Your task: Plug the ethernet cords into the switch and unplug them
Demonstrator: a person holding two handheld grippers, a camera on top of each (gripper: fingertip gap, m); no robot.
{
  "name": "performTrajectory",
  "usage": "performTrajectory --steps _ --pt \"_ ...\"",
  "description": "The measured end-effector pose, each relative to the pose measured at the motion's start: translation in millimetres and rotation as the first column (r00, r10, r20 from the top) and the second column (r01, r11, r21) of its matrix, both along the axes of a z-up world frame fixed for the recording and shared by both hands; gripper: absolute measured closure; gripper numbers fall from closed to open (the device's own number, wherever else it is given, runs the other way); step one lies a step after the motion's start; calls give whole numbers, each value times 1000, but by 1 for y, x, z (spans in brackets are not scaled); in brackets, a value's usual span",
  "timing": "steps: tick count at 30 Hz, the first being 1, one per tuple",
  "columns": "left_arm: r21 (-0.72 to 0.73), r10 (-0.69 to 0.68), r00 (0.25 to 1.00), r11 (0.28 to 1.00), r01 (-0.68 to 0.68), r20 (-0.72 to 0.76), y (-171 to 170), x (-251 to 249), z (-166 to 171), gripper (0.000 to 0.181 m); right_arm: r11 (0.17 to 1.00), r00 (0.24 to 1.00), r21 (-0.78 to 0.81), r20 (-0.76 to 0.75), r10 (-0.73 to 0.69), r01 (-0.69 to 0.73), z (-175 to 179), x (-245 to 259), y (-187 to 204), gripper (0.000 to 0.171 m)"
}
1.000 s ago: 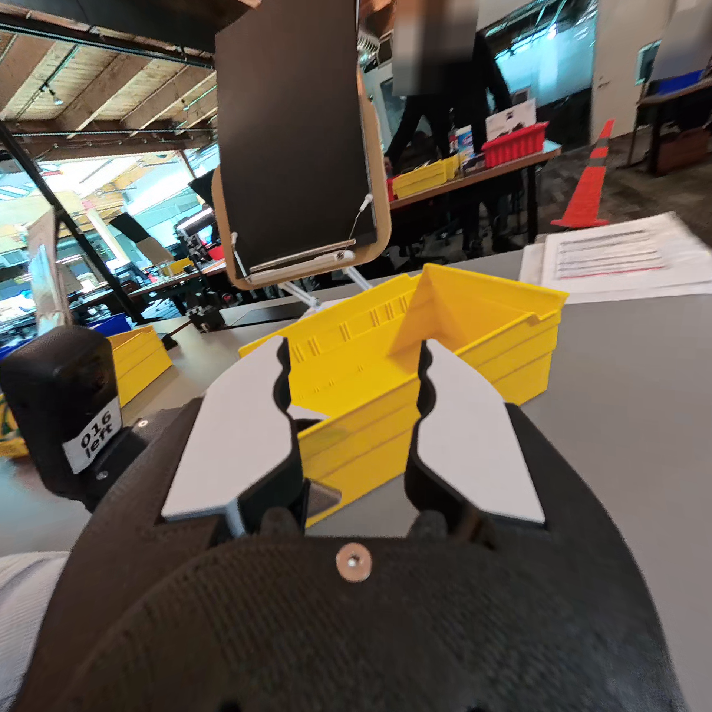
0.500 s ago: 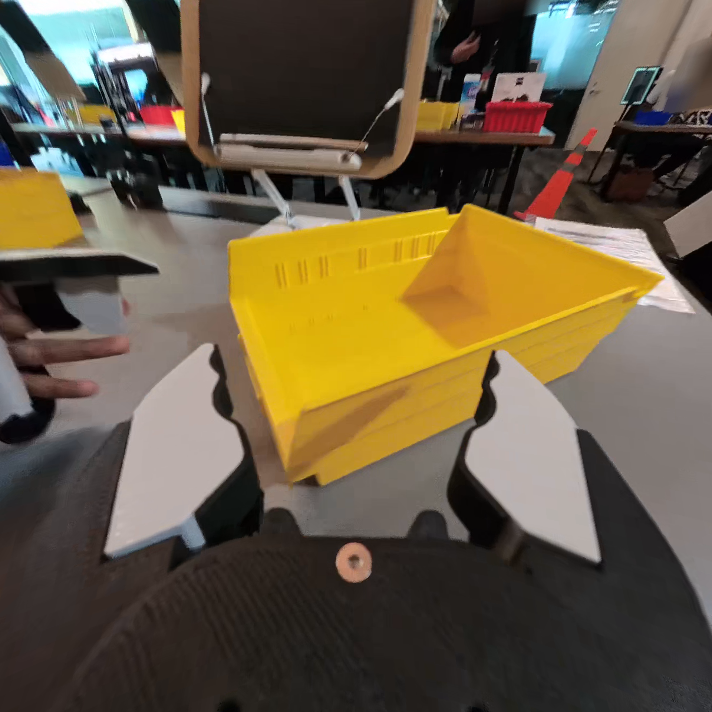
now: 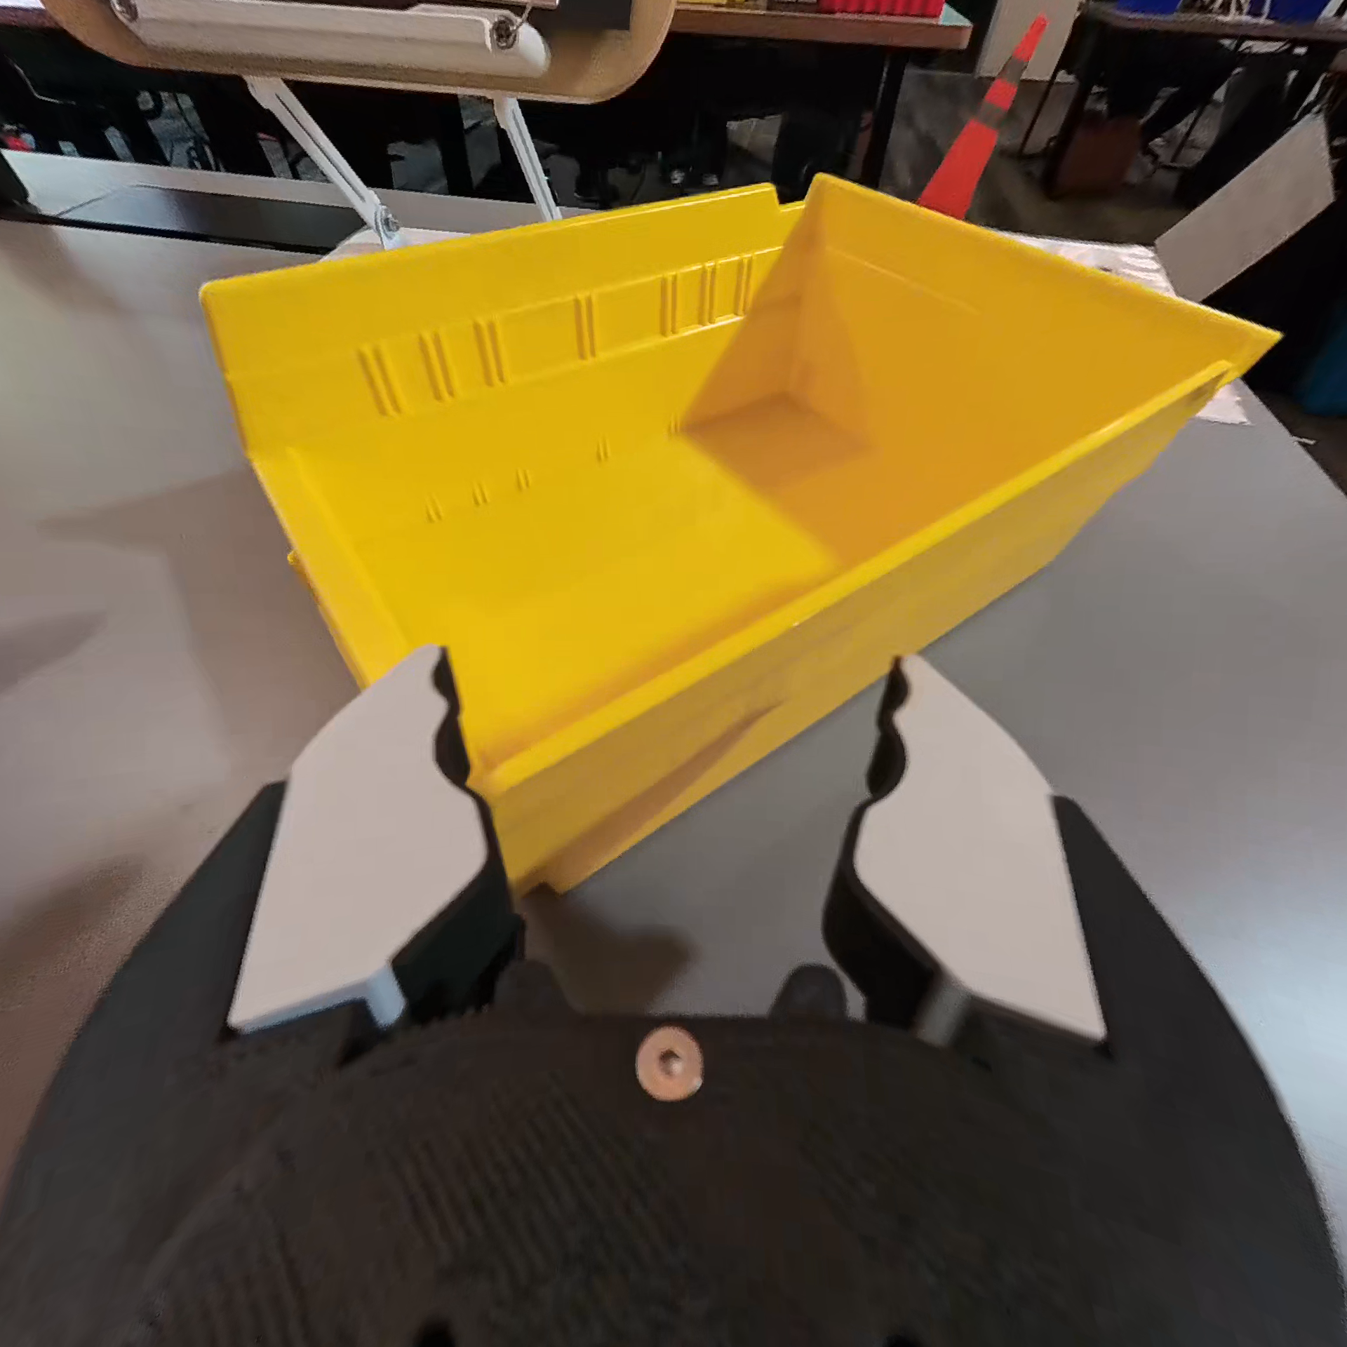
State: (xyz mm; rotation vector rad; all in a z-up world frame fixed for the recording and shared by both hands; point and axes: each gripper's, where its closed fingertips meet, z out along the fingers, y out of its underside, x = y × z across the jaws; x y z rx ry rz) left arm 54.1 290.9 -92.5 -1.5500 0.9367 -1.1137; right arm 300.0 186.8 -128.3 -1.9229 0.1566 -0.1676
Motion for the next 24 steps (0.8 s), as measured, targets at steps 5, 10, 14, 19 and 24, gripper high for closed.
performTrajectory --steps 5,10,14,19,24 --pt "-57 -74 997 995 76 31 -4 -7 5 126 999 998 -28 55 19 -17 1 7 -7 97" --pt "31 -45 998 998 47 -50 -4 -7 1 141 998 998 -33 45 -49 51 3 41 -24 125" --pt "111 -42 979 992 65 -199 -10 -6 -14 154 992 991 -15 43 -127 128 7 74 -41 143" --pt "120 -19 963 991 53 -268 -15 -14 -25 156 969 963 8 116 -244 245 15 125 -61 152" --pt "164 58 951 986 -8 -302 -5 -29 -29 156 937 939 75 27 -344 341 17 164 -76 152"
